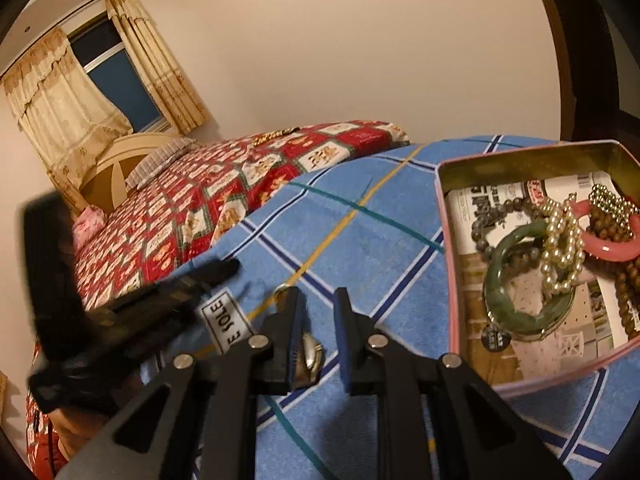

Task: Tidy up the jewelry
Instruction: 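Grasp the brown leather watch with the right tool while left tool grasps the silver ring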

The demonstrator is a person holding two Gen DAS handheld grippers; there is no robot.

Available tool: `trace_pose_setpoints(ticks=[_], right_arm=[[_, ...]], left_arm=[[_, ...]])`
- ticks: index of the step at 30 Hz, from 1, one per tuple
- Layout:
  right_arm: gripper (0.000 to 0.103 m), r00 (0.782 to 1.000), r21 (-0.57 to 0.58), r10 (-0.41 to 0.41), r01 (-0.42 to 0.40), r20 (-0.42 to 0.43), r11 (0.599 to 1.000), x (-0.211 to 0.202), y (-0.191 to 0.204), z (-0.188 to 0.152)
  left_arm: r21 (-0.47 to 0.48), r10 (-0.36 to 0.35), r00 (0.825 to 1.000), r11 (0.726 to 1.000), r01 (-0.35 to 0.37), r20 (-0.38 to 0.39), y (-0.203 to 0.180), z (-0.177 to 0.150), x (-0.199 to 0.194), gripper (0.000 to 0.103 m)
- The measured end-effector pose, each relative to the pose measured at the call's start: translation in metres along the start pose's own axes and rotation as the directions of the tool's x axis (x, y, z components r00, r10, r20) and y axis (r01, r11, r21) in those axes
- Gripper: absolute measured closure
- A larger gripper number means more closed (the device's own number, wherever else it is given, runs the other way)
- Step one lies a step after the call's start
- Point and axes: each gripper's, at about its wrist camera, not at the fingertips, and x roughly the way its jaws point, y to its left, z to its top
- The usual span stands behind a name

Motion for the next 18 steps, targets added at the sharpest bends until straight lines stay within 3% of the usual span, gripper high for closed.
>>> trace_pose_setpoints(ticks=[4, 9, 18], right_arm=[[0.08, 0.999, -0.05, -0.033, 0.031, -0.039, 0.998, 0.003, 0.008, -0.008], [0.046, 0.997, -0.095, -0.047, 0.041, -0.062, 0.995, 0.005, 0.019, -0.013], [0.046, 0.98, -0.185, -0.114, 0.084, -0.162, 0.979, 0.035, 0.034, -0.014]], left_arm=[[-0.005, 0.008, 0.999, 1.0, -0.007, 0.048, 0.003, 0.003, -0.008, 0.082], [-0.027, -0.004, 0.998, 1.0, 0.005, 0.058, 0.007, 0.004, -0.009, 0.082], [-0.061, -0.021, 0.997, 0.998, 0.026, 0.075, 0.014, 0.001, -0.019, 0.082]])
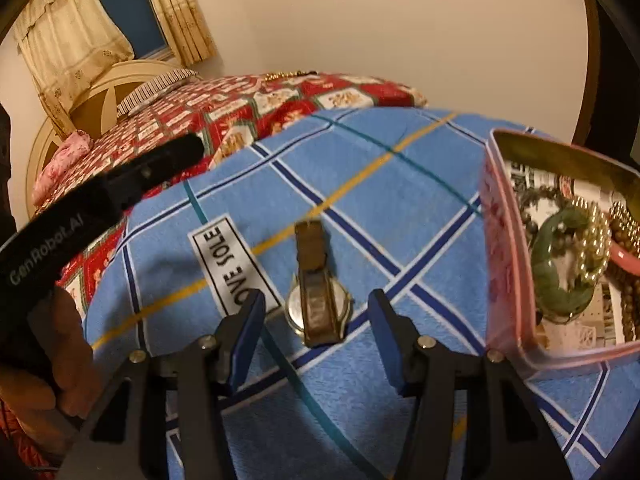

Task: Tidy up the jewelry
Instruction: 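Grasp the brown leather watch with the right tool while left tool grasps the silver ring, then carry the watch and ring into the pink tin and open both tools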

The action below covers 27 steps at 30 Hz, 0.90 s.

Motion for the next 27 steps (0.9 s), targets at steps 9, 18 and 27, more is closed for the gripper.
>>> trace_pose_setpoints(ticks=[9, 18, 27], right_arm=[[0.065, 1.0, -0.005, -0.012, 0.012, 0.0, 1.0, -0.005, -0.003, -0.008], [0.076, 0.986, 0.064, 0.037, -0.049, 0.164, 0.997, -0.05, -0.015, -0.021], [0.076, 0.976, 0.094, 0.023, -0.044, 0.217, 0.995, -0.075, -0.018, -0.028]], left_arm=[[-0.022, 0.035, 0.999, 0.999, -0.035, -0.009, 0.0, -0.003, -0.004, 0.082], [-0.013, 0.055, 0.998, 0.998, -0.055, -0.016, -0.009, -0.009, -0.007, 0.082], [0.047, 0.05, 0.999, 0.998, -0.05, -0.003, -0.028, -0.014, -0.018, 0.082]])
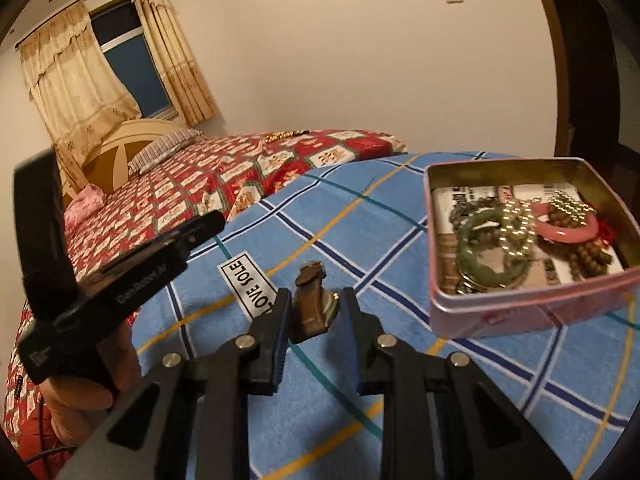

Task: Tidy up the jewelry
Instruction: 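Carry the watch and ring into the pink tin and open both tools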

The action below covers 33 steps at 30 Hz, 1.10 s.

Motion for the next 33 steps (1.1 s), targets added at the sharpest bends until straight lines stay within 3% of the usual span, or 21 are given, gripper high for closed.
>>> trace_pose_setpoints(ticks=[4, 10, 19, 24, 33], right_arm=[[0.076, 0.999, 0.03, -0.022, 0.021, 0.048, 0.999, -0.019, -0.006, -0.001], [0.076, 0.985, 0.074, -0.125, 0.117, 0.116, 0.99, -0.05, -0.029, 0.003], [0.076, 0.932, 0.134, -0.306, 0.284, 0.193, 0.949, -0.087, -0.086, 0.028], [0.076, 0.897, 0.135, -0.397, 0.377, 0.195, 0.916, -0.079, -0.108, 0.039], [0.076, 0.888, 0.144, -0.436, 0.417, 0.144, 0.897, -0.045, -0.139, 0.045]], left_arm=[[0.016, -0.027, 1.0, 1.0, 0.027, -0.002, -0.01, -0.002, -0.003, 0.082], [0.072, -0.079, 0.997, 0.994, 0.078, 0.011, -0.038, -0.001, -0.01, 0.082], [0.15, -0.183, 0.983, 0.973, 0.177, 0.027, -0.109, 0.019, 0.003, 0.082], [0.175, -0.209, 0.978, 0.963, 0.205, 0.0, -0.15, 0.025, 0.028, 0.082], [0.181, -0.192, 0.977, 0.962, 0.206, -0.093, -0.191, 0.023, 0.078, 0.082]])
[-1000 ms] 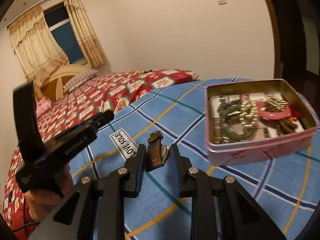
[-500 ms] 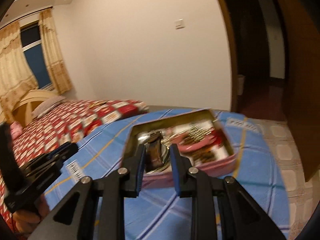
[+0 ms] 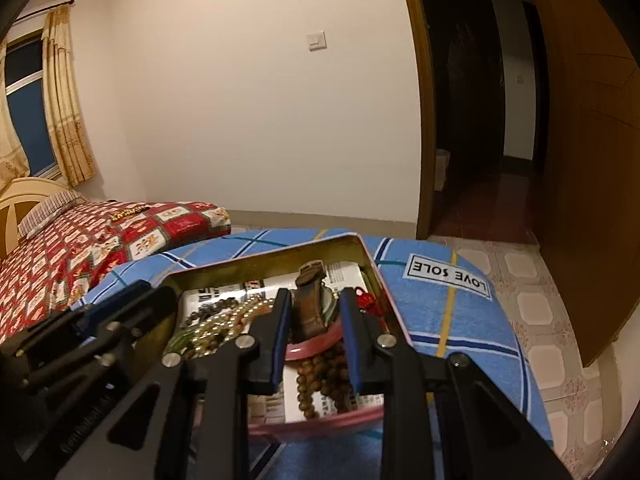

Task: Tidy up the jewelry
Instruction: 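Carry the watch and ring into the pink tin and open both tools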

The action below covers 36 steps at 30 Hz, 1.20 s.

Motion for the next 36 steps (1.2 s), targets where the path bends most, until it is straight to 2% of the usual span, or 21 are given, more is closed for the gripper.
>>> trace_pose_setpoints(ticks=[7, 22, 23, 24, 25, 26, 27, 28, 29, 31, 36], right_arm=[[0.076, 0.999, -0.034, -0.012, 0.01, -0.049, 0.999, 0.014, -0.003, -0.005], [0.073, 0.997, -0.004, 0.036, -0.037, -0.071, 0.999, 0.017, -0.013, -0.007], [0.068, 0.997, 0.001, 0.034, -0.034, -0.066, 0.999, 0.017, -0.012, -0.006], [0.059, 0.998, 0.009, 0.029, -0.029, -0.055, 1.0, 0.014, -0.014, -0.007], [0.055, 0.999, 0.02, 0.019, -0.018, -0.04, 1.0, 0.012, -0.015, -0.007], [0.042, 1.0, 0.035, 0.023, -0.022, -0.02, 0.999, 0.008, -0.018, -0.007], [0.033, 1.0, 0.051, 0.03, -0.03, 0.003, 0.998, 0.004, -0.021, -0.007], [0.031, 0.999, 0.065, 0.042, -0.044, 0.028, 0.997, -0.001, -0.023, -0.007], [0.026, 0.999, 0.066, 0.031, -0.034, 0.042, 0.997, -0.004, -0.021, -0.006], [0.018, 0.997, 0.052, -0.003, -0.001, 0.078, 0.999, -0.011, -0.019, -0.006], [0.005, 0.99, 0.066, -0.034, 0.025, 0.14, 0.998, -0.023, -0.017, -0.008]], left_arm=[[0.0, 0.024, 0.997, 1.0, -0.024, -0.079, -0.001, -0.008, 0.026, 0.081], [0.011, 0.043, 0.992, 0.999, -0.042, -0.122, -0.001, -0.008, 0.037, 0.081], [0.015, 0.066, 0.991, 0.998, -0.064, -0.119, -0.002, -0.008, 0.036, 0.081], [0.017, 0.079, 0.99, 0.997, -0.078, -0.116, -0.002, -0.009, 0.035, 0.081], [0.021, 0.087, 0.99, 0.996, -0.085, -0.115, -0.003, -0.01, 0.033, 0.078], [0.024, 0.087, 0.99, 0.996, -0.085, -0.114, -0.005, -0.011, 0.031, 0.072], [0.026, 0.091, 0.99, 0.996, -0.088, -0.113, -0.007, -0.012, 0.028, 0.055], [0.025, 0.099, 0.99, 0.995, -0.097, -0.104, -0.008, -0.013, 0.025, 0.038], [0.024, 0.109, 0.991, 0.994, -0.107, -0.084, -0.009, -0.014, 0.019, 0.033], [0.027, 0.12, 0.991, 0.993, -0.119, -0.054, -0.011, -0.016, 0.009, 0.029], [0.032, 0.152, 0.986, 0.988, -0.15, -0.062, -0.01, -0.021, 0.0, 0.029]])
